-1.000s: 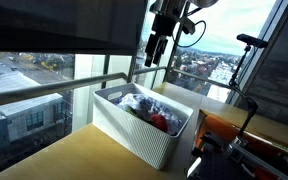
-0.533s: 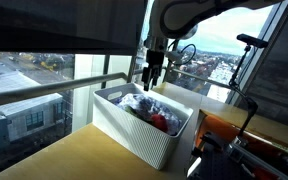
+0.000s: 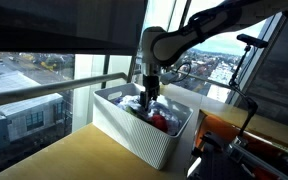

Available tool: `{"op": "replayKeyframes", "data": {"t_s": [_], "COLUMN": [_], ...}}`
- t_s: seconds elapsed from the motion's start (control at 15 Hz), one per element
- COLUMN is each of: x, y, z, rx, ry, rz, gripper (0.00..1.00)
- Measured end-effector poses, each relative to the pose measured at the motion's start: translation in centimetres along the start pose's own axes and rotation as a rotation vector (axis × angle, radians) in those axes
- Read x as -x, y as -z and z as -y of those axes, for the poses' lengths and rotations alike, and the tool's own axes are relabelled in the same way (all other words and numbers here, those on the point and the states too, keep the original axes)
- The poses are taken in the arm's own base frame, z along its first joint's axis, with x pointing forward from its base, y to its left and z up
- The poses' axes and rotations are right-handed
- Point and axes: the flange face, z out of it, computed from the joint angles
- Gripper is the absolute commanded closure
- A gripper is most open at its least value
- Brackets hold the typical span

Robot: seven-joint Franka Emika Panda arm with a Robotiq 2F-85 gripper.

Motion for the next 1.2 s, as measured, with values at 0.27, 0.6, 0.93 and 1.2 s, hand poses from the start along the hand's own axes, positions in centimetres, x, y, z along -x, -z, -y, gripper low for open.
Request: {"op": "replayKeyframes", "data": {"t_s": [0.27,0.6,0.93,1.2], "x": [0.0,0.7,3.3,6.3], "y": [-2.2,-2.1,0.0,2.9], "z": [-1.6,-6.0,-7.4,-7.1], "rx": [-0.006,-0.035,-0.052,-0.056], "ry": [-0.022,-0.049,-0.015,0.031], "rz": [0.022,0.029,0.055,0.058], "gripper": [0.34,0.73,1.00,0.96]}}
